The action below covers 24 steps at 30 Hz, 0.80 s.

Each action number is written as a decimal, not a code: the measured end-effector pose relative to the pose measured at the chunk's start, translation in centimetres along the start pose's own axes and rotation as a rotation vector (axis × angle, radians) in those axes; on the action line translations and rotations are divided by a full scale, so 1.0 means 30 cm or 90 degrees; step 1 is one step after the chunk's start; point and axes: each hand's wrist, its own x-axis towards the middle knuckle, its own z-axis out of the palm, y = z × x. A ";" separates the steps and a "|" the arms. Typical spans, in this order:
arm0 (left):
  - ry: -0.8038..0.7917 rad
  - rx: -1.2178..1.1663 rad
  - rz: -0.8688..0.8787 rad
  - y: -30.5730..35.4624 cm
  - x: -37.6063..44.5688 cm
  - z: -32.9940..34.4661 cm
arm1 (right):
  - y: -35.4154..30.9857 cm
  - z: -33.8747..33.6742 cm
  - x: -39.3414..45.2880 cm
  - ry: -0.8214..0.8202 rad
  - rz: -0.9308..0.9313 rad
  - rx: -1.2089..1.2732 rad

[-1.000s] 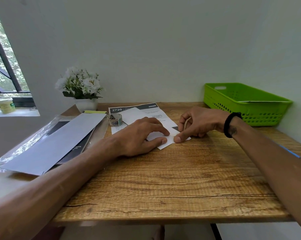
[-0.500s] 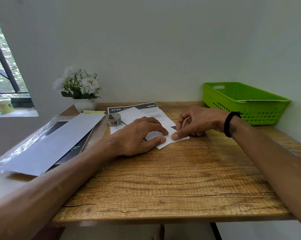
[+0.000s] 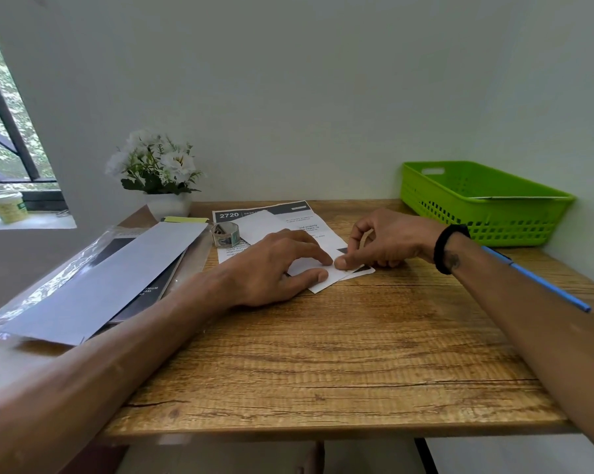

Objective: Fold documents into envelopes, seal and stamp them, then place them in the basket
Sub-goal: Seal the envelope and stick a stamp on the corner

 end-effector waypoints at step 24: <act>0.002 0.000 -0.009 0.005 -0.007 -0.002 | -0.003 -0.007 -0.007 -0.029 0.000 -0.015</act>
